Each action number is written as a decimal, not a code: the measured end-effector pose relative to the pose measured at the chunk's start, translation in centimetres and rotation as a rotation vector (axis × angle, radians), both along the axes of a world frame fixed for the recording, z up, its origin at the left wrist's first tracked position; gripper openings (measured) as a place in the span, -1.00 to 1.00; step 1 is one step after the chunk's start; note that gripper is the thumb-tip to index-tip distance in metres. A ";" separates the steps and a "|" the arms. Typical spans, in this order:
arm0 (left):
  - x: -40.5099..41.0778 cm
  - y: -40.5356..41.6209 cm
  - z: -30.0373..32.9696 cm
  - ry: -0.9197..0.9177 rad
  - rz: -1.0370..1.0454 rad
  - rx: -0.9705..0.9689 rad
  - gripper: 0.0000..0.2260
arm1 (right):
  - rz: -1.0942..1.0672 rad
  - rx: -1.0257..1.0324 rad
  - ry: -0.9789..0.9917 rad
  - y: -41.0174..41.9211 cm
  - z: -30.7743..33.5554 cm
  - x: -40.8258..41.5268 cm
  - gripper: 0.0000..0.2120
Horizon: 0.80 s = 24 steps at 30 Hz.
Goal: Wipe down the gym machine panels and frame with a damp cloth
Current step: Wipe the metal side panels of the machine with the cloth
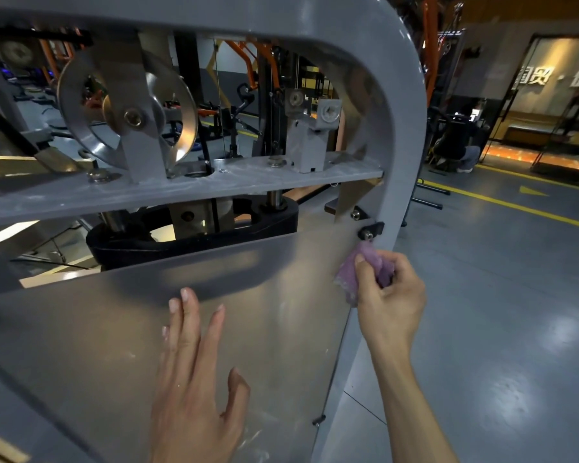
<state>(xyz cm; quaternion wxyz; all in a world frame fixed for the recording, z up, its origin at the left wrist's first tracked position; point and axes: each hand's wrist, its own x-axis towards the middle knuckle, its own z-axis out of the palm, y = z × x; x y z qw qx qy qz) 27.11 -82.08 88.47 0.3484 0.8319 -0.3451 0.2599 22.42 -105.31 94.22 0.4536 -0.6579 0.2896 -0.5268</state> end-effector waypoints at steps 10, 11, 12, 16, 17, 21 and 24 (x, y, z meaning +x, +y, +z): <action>0.4 0.3 0.0 0.008 -0.015 0.001 -0.32 | 0.071 0.178 -0.203 -0.7 3.3 1.4 -0.77; 0.4 0.3 0.0 0.011 -0.016 0.001 -0.32 | 0.050 0.194 -0.219 -0.9 3.4 1.6 -0.76; 0.4 0.3 0.0 0.015 -0.018 0.004 -0.31 | 0.042 0.214 -0.222 -0.9 3.3 1.7 -0.76; 0.6 0.3 0.0 0.017 -0.029 0.004 -0.31 | 0.153 0.243 -0.192 0.8 2.6 2.0 -0.80; 0.6 0.3 0.0 0.019 -0.031 0.006 -0.31 | 0.146 0.238 -0.182 0.8 2.6 2.0 -0.80; 0.6 0.4 0.0 0.025 -0.027 0.002 -0.31 | 0.005 0.197 -0.214 -1.5 3.9 2.3 -0.74; 0.5 0.3 0.1 0.023 -0.032 -0.002 -0.32 | 0.051 0.200 -0.221 -0.8 3.8 2.1 -0.76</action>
